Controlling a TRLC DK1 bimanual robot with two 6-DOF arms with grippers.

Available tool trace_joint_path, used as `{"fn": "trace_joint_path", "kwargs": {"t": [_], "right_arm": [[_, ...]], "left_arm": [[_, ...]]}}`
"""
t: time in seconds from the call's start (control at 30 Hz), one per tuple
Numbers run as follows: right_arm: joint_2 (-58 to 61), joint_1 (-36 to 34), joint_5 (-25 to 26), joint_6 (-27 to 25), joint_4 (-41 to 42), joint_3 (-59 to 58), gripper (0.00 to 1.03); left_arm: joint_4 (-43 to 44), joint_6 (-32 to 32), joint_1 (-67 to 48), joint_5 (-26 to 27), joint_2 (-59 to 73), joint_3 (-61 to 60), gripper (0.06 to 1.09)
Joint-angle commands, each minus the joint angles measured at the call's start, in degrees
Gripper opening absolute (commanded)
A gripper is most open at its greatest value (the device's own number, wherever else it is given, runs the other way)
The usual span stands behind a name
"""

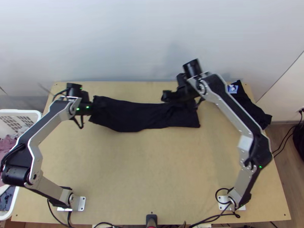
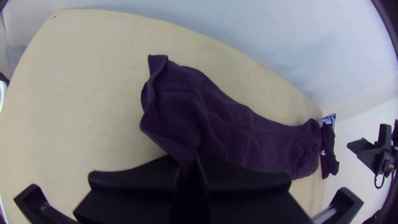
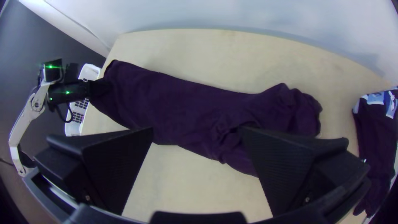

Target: Fold the t-shirt

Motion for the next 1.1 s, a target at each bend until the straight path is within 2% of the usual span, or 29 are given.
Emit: {"fn": "trace_joint_path", "kwargs": {"t": [0.0,0.2,0.37,0.7,1.07], "right_arm": [[-7.27,-3.14,-0.41,0.49,-4.17,-0.42,1.00],[-12.63,-4.63,-0.41,0.49,-4.17,-6.39,0.99],[-16.06,-5.69,-0.32,0.49,-4.08,-9.73,0.99],[-20.37,-7.36,2.84,0.40,-2.94,-16.32,0.99],[-23.01,-9.82,7.15,0.84,0.23,-24.85,0.99]], "left_arm": [[-0.07,3.75,9.47,3.86,-3.40,-4.80,0.10],[-3.50,8.59,20.45,8.96,-4.63,-4.18,0.10],[-5.44,9.03,21.33,9.84,-7.00,-1.81,0.10],[-6.67,2.61,5.34,9.40,-7.88,5.75,0.10],[-6.67,-0.64,-16.55,4.39,4.34,19.46,0.10]]}}
